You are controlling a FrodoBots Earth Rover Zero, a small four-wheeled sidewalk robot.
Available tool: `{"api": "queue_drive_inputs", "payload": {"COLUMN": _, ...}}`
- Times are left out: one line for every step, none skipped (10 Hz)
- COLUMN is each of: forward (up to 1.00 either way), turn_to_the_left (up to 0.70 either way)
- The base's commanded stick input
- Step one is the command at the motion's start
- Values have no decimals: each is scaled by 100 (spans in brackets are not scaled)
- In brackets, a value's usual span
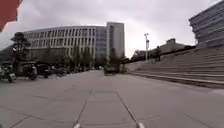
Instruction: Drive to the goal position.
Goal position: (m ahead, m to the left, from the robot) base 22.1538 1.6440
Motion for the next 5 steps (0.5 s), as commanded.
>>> {"api": "queue_drive_inputs", "payload": {"forward": 70, "turn_to_the_left": 8}}
{"api": "queue_drive_inputs", "payload": {"forward": 70, "turn_to_the_left": 6}}
{"api": "queue_drive_inputs", "payload": {"forward": 70, "turn_to_the_left": 4}}
{"api": "queue_drive_inputs", "payload": {"forward": 70, "turn_to_the_left": 3}}
{"api": "queue_drive_inputs", "payload": {"forward": 70, "turn_to_the_left": 6}}
